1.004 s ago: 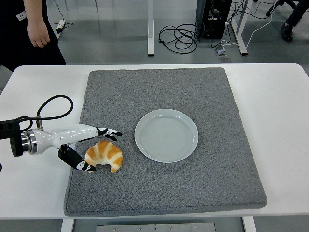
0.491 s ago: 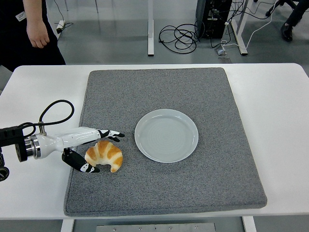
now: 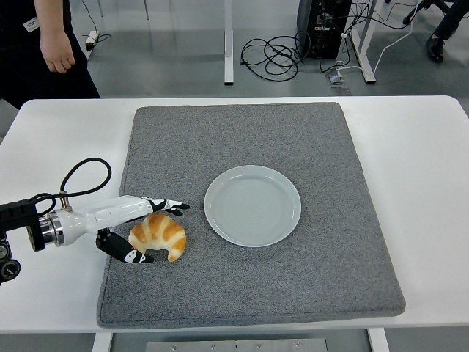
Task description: Place the bread on the plate
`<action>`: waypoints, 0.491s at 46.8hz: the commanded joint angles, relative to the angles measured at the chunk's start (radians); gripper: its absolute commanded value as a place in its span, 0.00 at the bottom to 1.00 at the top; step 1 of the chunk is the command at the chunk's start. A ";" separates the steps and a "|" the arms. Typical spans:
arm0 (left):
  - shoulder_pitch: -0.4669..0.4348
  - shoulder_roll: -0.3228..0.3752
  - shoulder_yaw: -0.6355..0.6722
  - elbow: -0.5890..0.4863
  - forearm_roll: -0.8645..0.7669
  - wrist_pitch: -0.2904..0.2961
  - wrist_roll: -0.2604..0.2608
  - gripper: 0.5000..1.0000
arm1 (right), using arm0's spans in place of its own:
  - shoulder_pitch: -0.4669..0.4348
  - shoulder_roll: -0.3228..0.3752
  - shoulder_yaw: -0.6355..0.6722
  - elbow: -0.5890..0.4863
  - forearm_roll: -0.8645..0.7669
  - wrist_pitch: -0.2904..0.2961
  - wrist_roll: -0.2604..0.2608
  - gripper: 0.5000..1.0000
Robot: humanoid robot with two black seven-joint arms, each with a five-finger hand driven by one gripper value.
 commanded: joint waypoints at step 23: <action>0.024 -0.024 0.000 0.060 -0.002 0.036 -0.040 0.49 | -0.001 0.000 0.000 0.000 0.000 0.000 0.000 1.00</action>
